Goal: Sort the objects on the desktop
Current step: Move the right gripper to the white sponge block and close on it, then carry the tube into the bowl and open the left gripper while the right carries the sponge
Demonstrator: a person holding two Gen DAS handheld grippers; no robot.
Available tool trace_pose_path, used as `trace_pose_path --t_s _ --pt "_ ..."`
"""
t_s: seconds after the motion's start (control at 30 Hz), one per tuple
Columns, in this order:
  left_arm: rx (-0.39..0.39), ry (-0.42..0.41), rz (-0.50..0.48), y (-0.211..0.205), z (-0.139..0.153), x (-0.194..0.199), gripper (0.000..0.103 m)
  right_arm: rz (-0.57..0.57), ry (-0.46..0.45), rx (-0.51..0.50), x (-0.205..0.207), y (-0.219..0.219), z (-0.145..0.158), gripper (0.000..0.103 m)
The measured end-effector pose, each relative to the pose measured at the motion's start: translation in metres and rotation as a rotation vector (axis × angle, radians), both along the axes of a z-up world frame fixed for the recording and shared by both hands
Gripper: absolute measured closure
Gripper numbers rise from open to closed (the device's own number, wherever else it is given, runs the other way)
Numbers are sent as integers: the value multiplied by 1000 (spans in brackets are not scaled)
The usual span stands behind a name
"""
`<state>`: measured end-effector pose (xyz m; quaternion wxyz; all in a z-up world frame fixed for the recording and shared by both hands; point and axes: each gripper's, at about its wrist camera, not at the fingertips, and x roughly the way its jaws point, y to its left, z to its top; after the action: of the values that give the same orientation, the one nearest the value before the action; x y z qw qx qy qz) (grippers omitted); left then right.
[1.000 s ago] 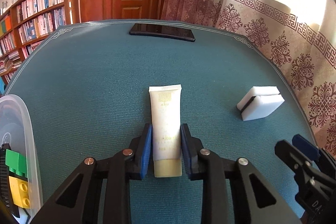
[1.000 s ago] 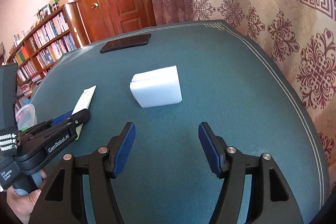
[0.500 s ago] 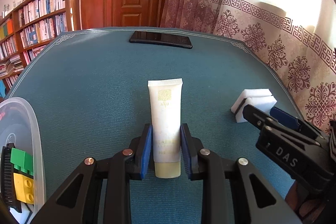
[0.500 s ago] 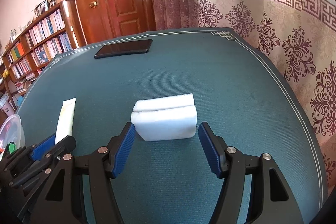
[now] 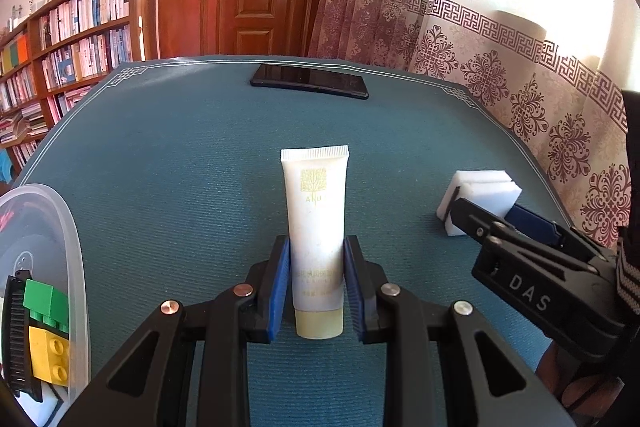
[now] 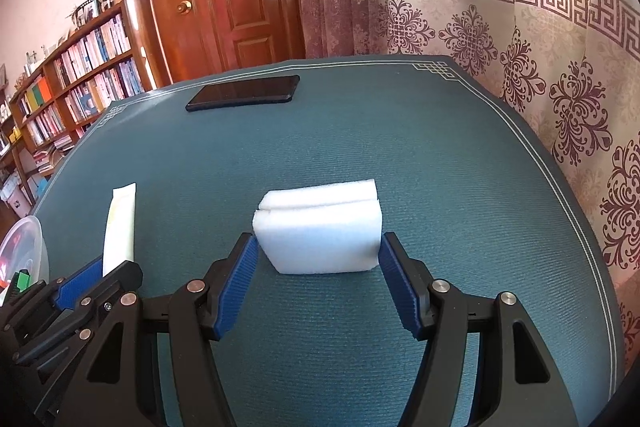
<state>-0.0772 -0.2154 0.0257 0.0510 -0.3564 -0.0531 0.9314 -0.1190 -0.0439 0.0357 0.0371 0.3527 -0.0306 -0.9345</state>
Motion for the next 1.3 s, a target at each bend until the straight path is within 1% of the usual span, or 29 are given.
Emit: trace_pose_path --t_s 0.13,0.37,0.47,0.57,0.6,0.73,1.03,1.3 --pt "3 -1 0 0 0 0 73 4 8 12 3 -4 0 37" --pt "12 0 -1 1 1 1 73 -12 -3 39 -1 -7 -4 36" --pt "15 0 0 1 1 1 73 -9 -17 19 -5 -4 -6 36" --pt "16 0 -1 1 1 1 73 -19 -13 17 -5 -3 -6 37" --pt "17 1 -2 1 1 1 73 -21 -6 22 -3 -4 -5 40" --pt "18 8 -9 4 3 2 73 -9 12 26 5 -7 0 40" --pt "34 33 -6 2 10 7 73 -12 33 -10 31 -7 11 40" --pt "35 81 -3 1 22 17 73 -13 51 -21 55 -10 23 40"
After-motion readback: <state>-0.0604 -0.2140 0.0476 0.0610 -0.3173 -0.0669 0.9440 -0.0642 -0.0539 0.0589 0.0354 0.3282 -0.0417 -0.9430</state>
